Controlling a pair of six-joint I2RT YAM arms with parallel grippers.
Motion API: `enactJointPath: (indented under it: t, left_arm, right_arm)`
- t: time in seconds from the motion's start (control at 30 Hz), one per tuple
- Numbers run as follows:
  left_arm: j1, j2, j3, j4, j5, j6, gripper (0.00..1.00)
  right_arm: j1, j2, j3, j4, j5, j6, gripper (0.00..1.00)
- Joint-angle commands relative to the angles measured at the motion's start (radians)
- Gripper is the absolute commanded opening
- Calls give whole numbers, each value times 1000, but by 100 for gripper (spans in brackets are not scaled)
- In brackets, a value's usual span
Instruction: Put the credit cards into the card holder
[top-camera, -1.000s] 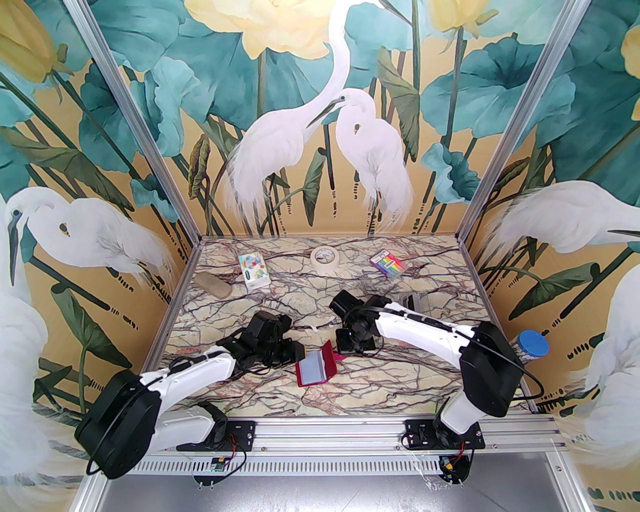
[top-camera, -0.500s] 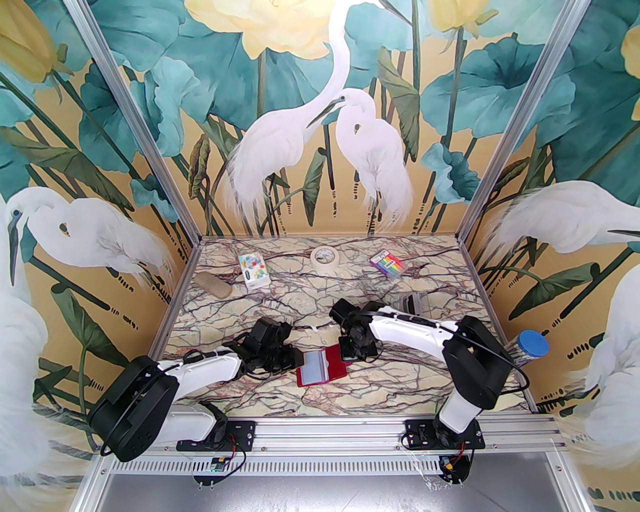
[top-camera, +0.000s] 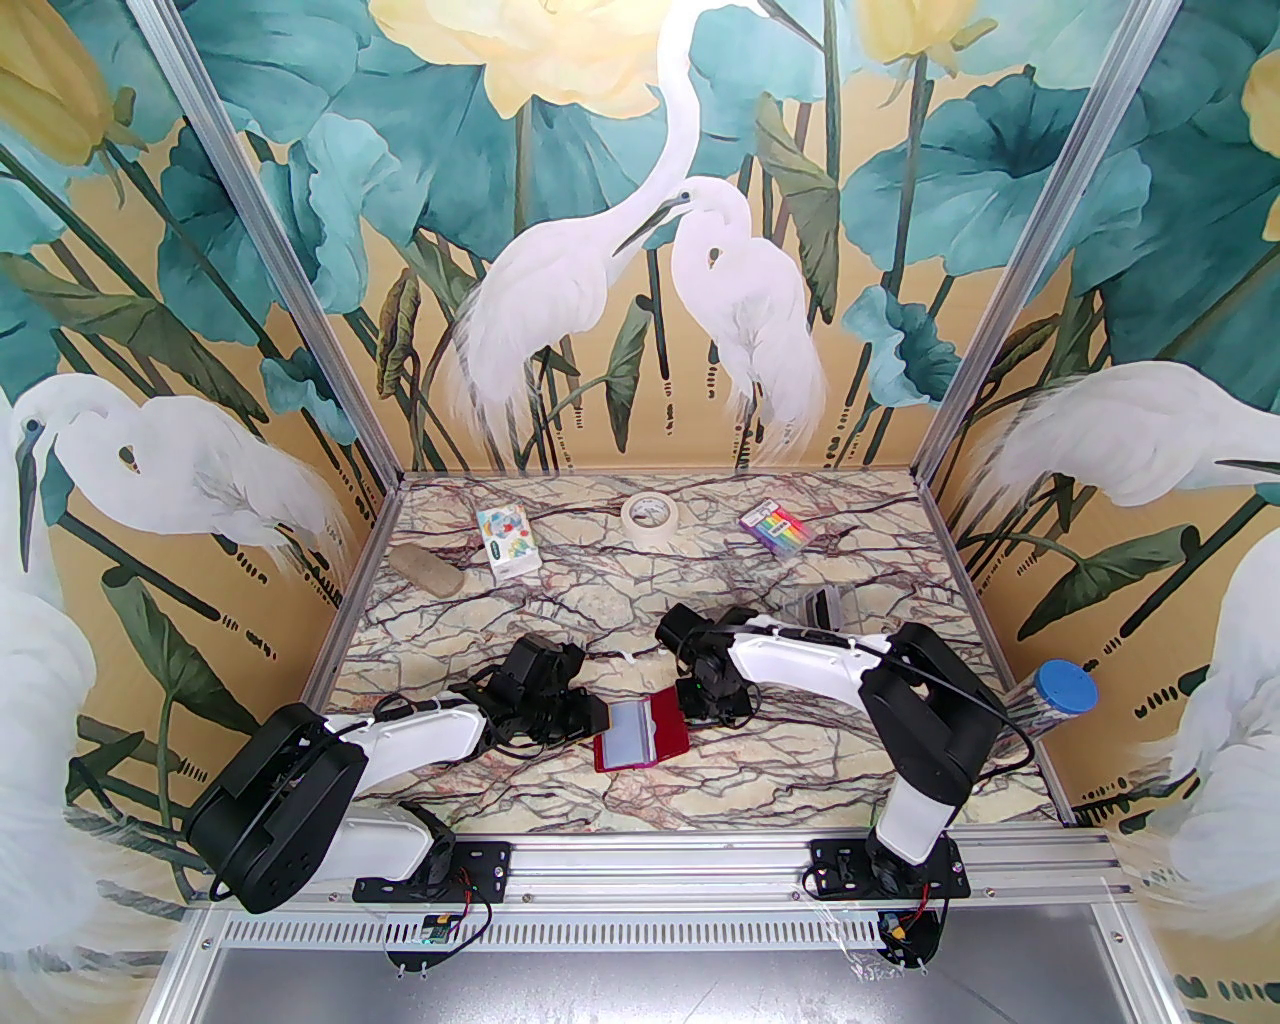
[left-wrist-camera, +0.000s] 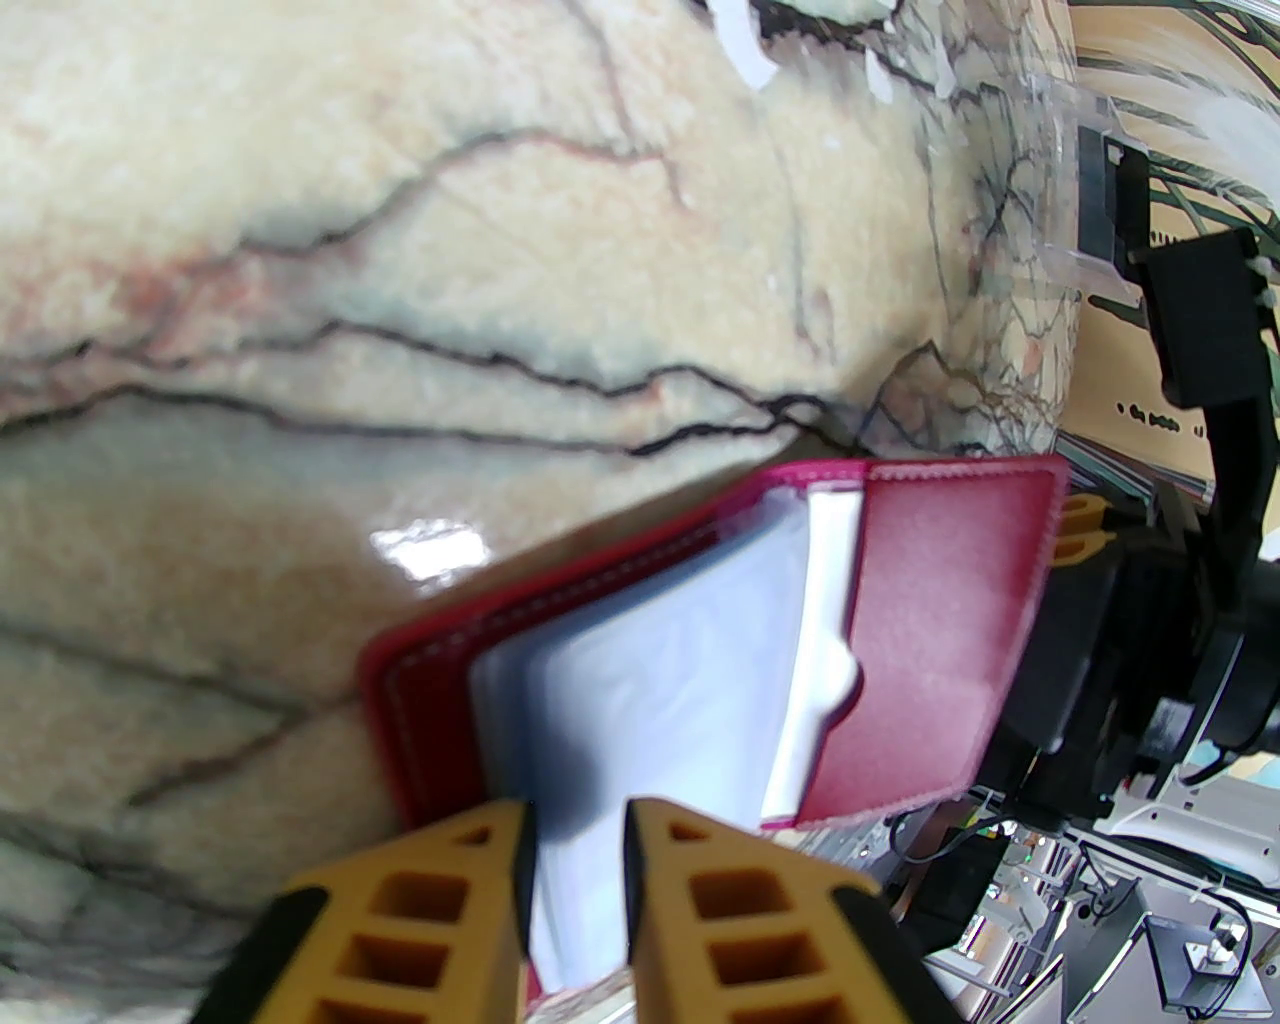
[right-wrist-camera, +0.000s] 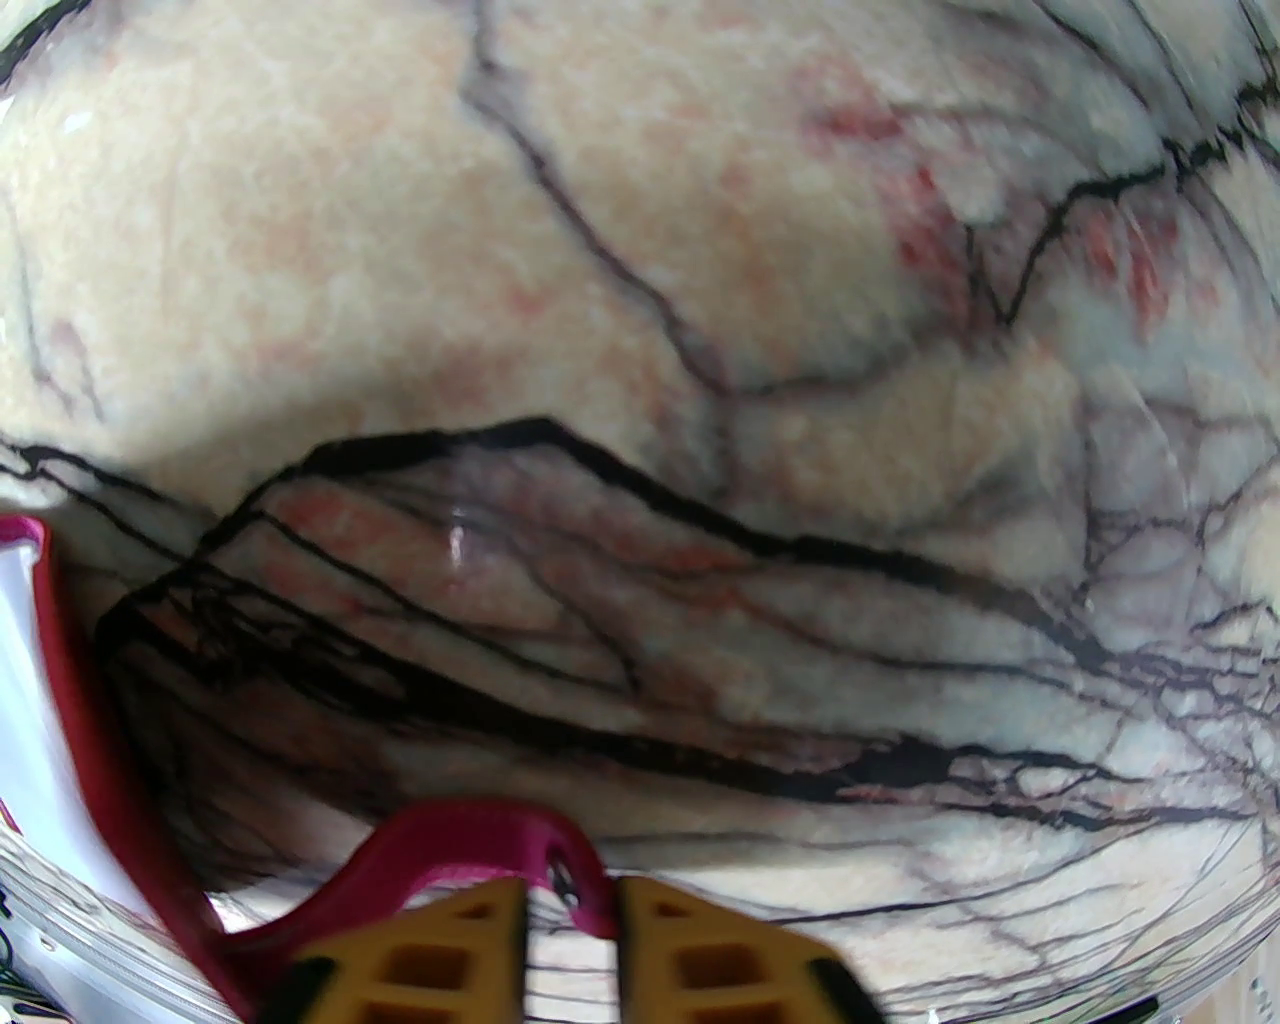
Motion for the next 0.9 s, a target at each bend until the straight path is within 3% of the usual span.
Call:
enactJointPath:
  t: [0.0,0.17,0.4,0.63,0.87]
  left_arm:
    - [-3,13,-4,3,-17,3,22]
    - [-4,16,-2,3,-20,6,22]
    - [-4,13,1,-7,-23,12,22]
    - [-4,7,0,-15,-28,15,21]
    - [-4,8,2,-17,-32,16,21]
  right_arm:
    - [-3,-46,62,-55,30,-13,35]
    - [-3,-104,161,-123,41,-20,46]
    - [7,-105,245,-109,-63,5,47]
    - [30,-71,261,-73,-141,18,31]
    - [38,-13,179,-30,-124,21,20]
